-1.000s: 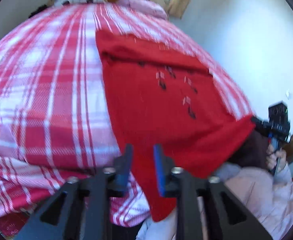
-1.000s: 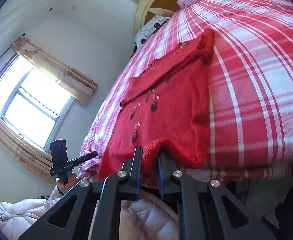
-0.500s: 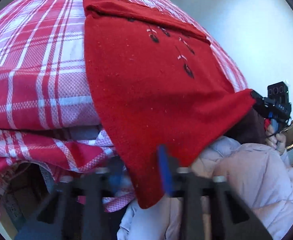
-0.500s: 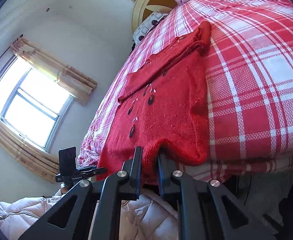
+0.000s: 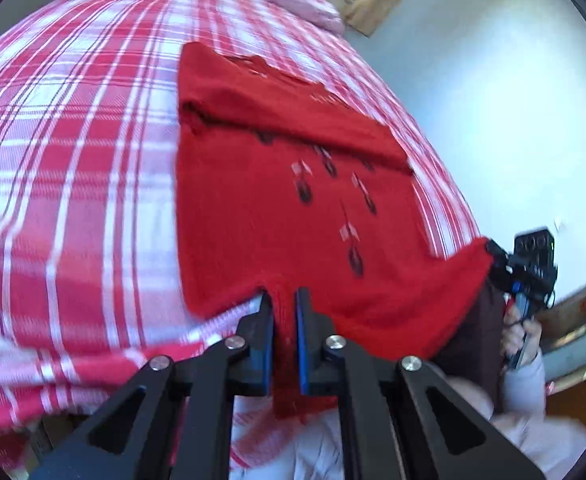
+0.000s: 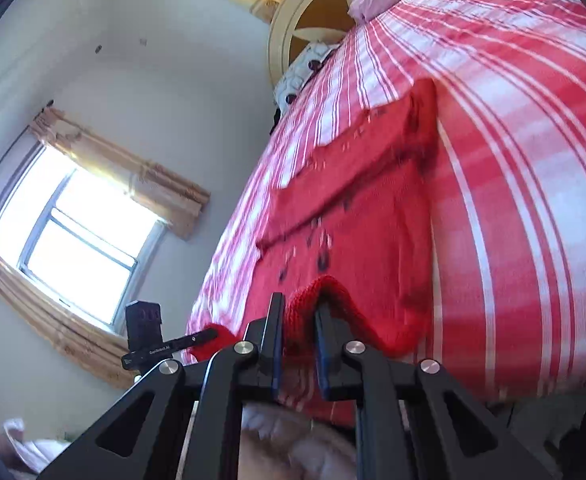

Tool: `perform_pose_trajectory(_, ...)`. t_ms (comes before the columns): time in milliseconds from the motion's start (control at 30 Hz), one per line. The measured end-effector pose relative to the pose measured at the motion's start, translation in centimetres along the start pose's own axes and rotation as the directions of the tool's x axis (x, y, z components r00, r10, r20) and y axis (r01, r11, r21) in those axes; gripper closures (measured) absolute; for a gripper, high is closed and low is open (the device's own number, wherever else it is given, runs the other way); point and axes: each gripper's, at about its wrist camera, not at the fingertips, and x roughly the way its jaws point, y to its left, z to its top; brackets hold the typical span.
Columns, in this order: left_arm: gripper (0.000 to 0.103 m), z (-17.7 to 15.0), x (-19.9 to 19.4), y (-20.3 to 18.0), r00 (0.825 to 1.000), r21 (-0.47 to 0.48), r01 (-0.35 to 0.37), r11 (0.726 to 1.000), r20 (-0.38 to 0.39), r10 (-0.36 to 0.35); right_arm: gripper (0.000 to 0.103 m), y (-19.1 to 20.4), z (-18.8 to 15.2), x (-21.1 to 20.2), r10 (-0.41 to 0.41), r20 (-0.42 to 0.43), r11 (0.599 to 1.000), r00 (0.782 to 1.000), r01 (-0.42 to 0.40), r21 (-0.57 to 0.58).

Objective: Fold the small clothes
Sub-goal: 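Lift the hem with both tools and fold it over the body toward the collar, then open both tools and release the folded hem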

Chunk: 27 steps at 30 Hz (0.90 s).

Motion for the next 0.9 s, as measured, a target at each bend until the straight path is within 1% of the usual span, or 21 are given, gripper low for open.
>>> perform_pose_trajectory(67,0.093,2.5,0.9,1.1,1.0,-0.045,-0.011,0.999,-0.01,0.01,0.089,-1.2,1.9,1.2,-0.033,0.021,0.999,0.999,0.032,0.029)
perform_pose_trajectory(167,0.093,4.1,2.2,2.2,0.999,-0.123,-0.004,0.992,-0.037,0.0,0.089,-3.3,3.7,2.9,-0.054,0.042,0.995,0.998,0.05,0.085)
perform_pose_trajectory(200,0.093,4.4,2.3,2.6,0.999,-0.129,-0.023,0.991,-0.035,0.018,0.089,-3.7,4.0,3.4,-0.062,0.044,0.994,0.997,0.058,0.089)
perform_pose_trajectory(267,0.093,4.7,2.3,2.9,0.998,-0.1,-0.061,0.993,-0.013,0.06,0.089,-4.5,4.5,4.4,-0.097,0.047,0.991,0.994,0.093,0.092)
perform_pose_trajectory(333,0.093,5.0,2.0,3.1,0.99,-0.082,-0.138,0.987,0.022,0.14,0.089,-4.7,4.5,5.1,-0.13,0.061,0.989,0.99,0.125,0.082)
perform_pose_trajectory(400,0.088,5.2,2.0,3.4,0.985,-0.076,-0.167,0.983,0.04,0.17,0.089,-4.8,4.4,5.0,-0.146,0.082,0.987,0.986,0.141,0.072)
perform_pose_trajectory(467,0.079,5.4,1.6,4.0,0.977,-0.079,-0.203,0.976,0.053,0.207,0.089,-4.0,3.8,4.2,-0.154,0.111,0.988,0.982,0.15,0.043)
perform_pose_trajectory(533,0.077,5.4,0.4,4.6,0.966,-0.074,-0.232,0.97,0.1,0.239,0.089,-3.1,3.1,3.1,-0.182,0.127,0.983,0.975,0.183,0.001)
perform_pose_trajectory(567,0.074,5.4,-0.3,4.7,0.958,-0.067,-0.248,0.966,0.13,0.255,0.084,-2.3,2.6,2.6,-0.204,0.139,0.977,0.969,0.211,-0.038)
perform_pose_trajectory(600,0.071,5.4,-0.9,4.5,0.95,-0.049,-0.26,0.964,0.166,0.265,0.069,-1.8,2.3,2.3,-0.217,0.149,0.971,0.965,0.229,-0.067)
perform_pose_trajectory(633,0.062,5.4,-1.1,4.1,0.947,-0.023,-0.263,0.965,0.185,0.262,0.058,-0.9,1.5,1.9,-0.238,0.169,0.96,0.957,0.258,-0.112)
perform_pose_trajectory(667,0.05,5.3,-1.3,3.7,0.943,0.002,-0.266,0.964,0.209,0.26,0.036,-0.4,1.2,1.7,-0.248,0.188,0.951,0.95,0.276,-0.142)
perform_pose_trajectory(700,0.045,5.3,-1.1,2.9,0.937,0.037,-0.273,0.961,0.234,0.257,0.028,0.2,0.6,1.6,-0.252,0.21,0.941,0.945,0.29,-0.176)
perform_pose_trajectory(733,0.035,5.2,-0.8,2.2,0.934,0.069,-0.278,0.958,0.253,0.253,0.028,0.5,0.2,1.5,-0.255,0.212,0.934,0.944,0.297,-0.201)
perform_pose_trajectory(767,0.029,5.0,-0.1,1.1,0.929,0.12,-0.287,0.95,0.276,0.246,0.028,0.9,0.0,1.9,-0.274,0.207,0.92,0.939,0.319,-0.228)
perform_pose_trajectory(833,0.028,4.9,1.5,-0.6,0.923,0.202,-0.312,0.928,0.297,0.246,0.029,1.5,-0.3,2.4,-0.301,0.214,0.9,0.929,0.351,-0.26)
perform_pose_trajectory(900,0.028,4.4,3.0,-1.7,0.913,0.264,-0.345,0.901,0.317,0.257,0.029,1.9,-0.6,2.7,-0.307,0.216,0.888,0.927,0.36,-0.286)
